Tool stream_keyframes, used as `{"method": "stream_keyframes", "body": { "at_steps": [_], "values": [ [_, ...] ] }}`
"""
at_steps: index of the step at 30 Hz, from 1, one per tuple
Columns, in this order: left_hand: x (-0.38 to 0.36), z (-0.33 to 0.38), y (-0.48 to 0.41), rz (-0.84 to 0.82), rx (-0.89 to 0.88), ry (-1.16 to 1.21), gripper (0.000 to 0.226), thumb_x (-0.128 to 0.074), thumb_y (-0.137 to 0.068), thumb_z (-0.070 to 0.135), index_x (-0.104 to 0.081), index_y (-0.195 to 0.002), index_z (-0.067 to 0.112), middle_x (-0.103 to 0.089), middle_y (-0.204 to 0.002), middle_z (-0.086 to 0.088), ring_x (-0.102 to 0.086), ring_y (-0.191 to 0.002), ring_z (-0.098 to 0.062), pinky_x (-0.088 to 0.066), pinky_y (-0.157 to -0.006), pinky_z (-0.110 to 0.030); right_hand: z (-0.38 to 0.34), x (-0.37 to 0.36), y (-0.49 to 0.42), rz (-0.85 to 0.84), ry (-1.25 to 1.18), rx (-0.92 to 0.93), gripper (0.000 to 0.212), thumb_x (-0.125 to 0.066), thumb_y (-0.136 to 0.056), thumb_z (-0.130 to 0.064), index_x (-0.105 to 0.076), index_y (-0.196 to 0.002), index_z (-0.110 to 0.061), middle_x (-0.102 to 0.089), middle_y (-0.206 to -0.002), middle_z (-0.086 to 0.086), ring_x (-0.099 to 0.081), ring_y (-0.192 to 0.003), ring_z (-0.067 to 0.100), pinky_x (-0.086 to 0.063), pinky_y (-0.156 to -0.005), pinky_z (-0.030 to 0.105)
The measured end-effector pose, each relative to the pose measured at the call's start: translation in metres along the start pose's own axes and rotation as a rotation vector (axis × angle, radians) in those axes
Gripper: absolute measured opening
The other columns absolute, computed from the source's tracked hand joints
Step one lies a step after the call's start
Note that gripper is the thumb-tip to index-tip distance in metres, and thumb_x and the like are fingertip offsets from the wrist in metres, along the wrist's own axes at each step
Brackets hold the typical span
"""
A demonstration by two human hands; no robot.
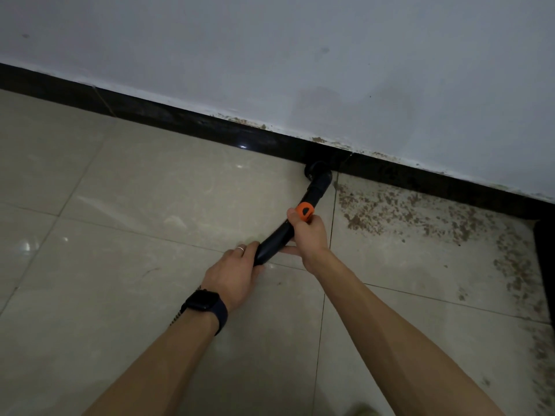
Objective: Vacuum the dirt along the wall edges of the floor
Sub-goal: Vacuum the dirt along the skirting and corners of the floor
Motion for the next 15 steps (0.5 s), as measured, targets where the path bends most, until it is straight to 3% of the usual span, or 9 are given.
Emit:
{"method": "stream_keyframes", "body": {
  "at_steps": [8, 15],
  "values": [
    [0.017, -0.036, 0.005, 0.007, 0.058, -0.014, 0.045, -0.039, -0.101, 0.039, -0.03, -0.144, 0.027, -0.05, -0.13, 0.0, -0.049, -0.113, -0.023, -0.049, -0.086, -0.042, 0.001, -0.042, 0.007, -0.094, -0.035, -0.046, 0.031, -0.067, -0.1, -0.029, -0.053, -0.119, -0.009, -0.064, -0.118, 0.013, -0.067, -0.105, 0.028, -0.065, -0.069, 0.048],
    [0.01, -0.02, 0.003, -0.019, 0.038, -0.057, 0.049, -0.04, -0.1, 0.041, -0.028, -0.146, 0.029, -0.049, -0.134, 0.002, -0.049, -0.116, -0.023, -0.049, -0.086, -0.042, 0.007, -0.022, 0.003, -0.038, -0.023, -0.053, 0.036, -0.068, -0.097, -0.033, -0.055, -0.119, -0.008, -0.065, -0.118, 0.014, -0.068, -0.104, 0.029, -0.065, -0.067, 0.048]
  ]
}}
Point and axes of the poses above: each hand's wrist, its own y-axis away from the middle knuckle, its own x-axis out of the back of the hand, z = x × y, the point moved 8 cm from there along -y, towards the middle knuckle
